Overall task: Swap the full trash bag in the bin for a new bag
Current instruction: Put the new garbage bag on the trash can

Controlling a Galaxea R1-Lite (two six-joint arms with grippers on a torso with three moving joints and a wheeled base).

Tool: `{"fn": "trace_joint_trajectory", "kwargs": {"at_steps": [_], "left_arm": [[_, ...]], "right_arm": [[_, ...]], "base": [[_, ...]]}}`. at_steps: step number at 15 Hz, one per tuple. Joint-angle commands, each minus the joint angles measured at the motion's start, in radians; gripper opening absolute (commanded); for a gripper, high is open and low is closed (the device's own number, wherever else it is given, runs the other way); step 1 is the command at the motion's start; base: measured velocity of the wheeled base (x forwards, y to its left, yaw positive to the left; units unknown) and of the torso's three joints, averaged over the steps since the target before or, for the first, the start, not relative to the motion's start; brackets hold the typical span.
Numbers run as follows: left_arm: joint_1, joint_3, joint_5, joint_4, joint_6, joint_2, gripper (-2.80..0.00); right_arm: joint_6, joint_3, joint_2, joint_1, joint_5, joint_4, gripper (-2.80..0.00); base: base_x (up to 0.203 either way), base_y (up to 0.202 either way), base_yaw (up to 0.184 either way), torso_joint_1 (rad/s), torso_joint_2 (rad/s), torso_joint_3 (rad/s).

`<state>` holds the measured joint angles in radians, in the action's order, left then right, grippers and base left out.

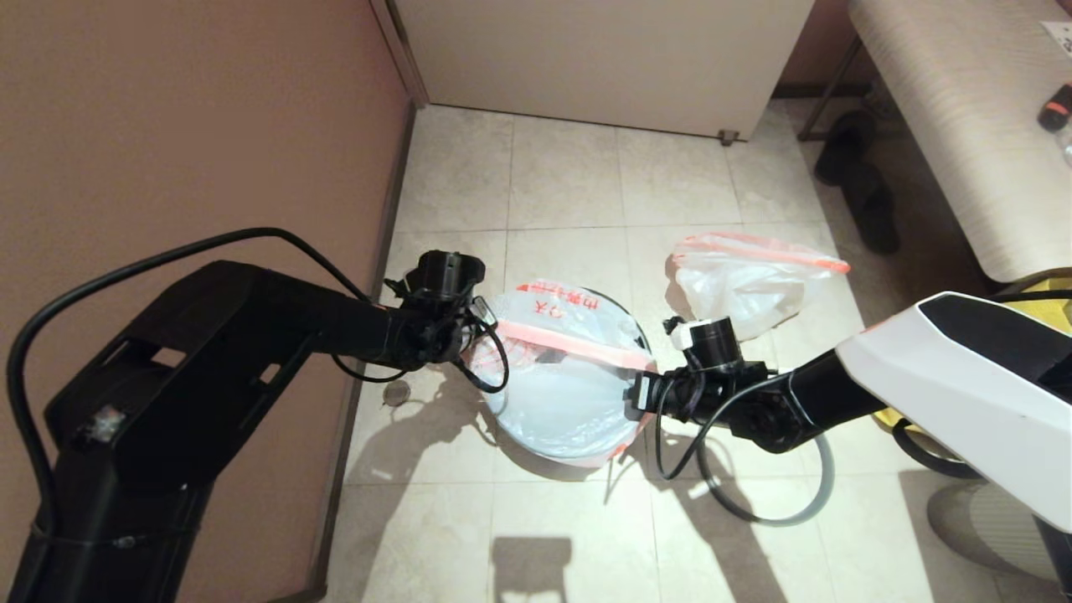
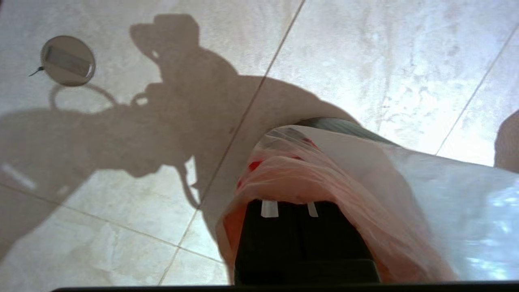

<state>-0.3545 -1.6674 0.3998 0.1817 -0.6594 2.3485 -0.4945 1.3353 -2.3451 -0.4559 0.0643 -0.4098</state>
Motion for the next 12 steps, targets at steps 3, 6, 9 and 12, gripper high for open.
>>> {"fn": "trace_joint_trajectory", "kwargs": {"at_steps": [3,6,9,12], "left_arm": [[0.008,-0.135,-0.113,-0.087,-0.010,0.032,-2.80],[0.002,-0.233,-0.145,-0.191,-0.038,0.026,-2.80],[-0.001,-0.268,-0.213,-0.234,-0.062,0.003,-2.80],[-0.001,-0.268,-0.224,-0.234,-0.063,-0.017,-2.80]], "right_arm": [[0.023,-0.002,-0.003,-0.021,0.000,0.010,-2.80],[0.034,0.003,-0.002,-0.026,-0.002,0.047,-2.80],[0.047,0.002,-0.003,-0.040,-0.017,0.052,-2.80],[0.082,0.004,0.005,-0.052,-0.056,0.088,-2.80]], "base": [[0.000,0.000,0.000,0.000,0.00,0.000],[0.000,0.000,0.000,0.000,0.00,0.000],[0.000,0.000,0.000,0.000,0.00,0.000],[0.000,0.000,0.000,0.000,0.00,0.000]]}}
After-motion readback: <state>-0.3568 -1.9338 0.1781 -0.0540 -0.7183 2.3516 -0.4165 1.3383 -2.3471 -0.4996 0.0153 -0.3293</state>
